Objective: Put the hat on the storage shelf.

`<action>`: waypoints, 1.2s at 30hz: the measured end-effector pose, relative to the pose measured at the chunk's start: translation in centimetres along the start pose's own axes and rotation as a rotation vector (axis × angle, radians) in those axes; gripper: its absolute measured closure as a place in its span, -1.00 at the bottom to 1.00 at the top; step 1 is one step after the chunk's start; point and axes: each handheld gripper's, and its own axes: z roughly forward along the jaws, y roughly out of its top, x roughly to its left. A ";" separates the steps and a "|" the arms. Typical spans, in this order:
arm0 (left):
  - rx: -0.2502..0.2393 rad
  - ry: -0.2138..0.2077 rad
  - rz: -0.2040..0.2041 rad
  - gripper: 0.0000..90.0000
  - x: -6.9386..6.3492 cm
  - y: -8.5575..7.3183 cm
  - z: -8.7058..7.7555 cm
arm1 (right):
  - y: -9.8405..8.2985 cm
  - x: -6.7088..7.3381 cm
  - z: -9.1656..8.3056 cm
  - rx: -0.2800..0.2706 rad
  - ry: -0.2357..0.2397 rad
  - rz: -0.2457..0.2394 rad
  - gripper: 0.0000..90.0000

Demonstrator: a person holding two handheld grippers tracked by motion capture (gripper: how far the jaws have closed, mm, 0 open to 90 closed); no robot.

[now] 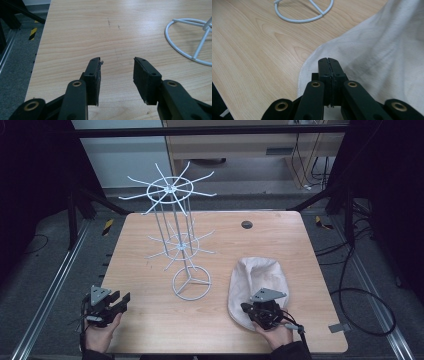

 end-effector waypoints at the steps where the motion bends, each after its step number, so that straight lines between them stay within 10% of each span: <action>1: 0.001 0.001 0.000 0.28 0.0 0.0 0.0 | 0.0 0.1 0.2 0.002 0.003 -0.003 1.00; 18: 0.003 0.006 -0.004 0.26 0.1 -0.1 0.0 | -1.4 0.2 -0.1 0.078 -0.025 -0.009 1.00; 36: 0.014 0.009 -0.004 0.25 0.1 -0.1 0.1 | -3.8 -3.2 -3.4 0.077 -0.104 0.073 1.00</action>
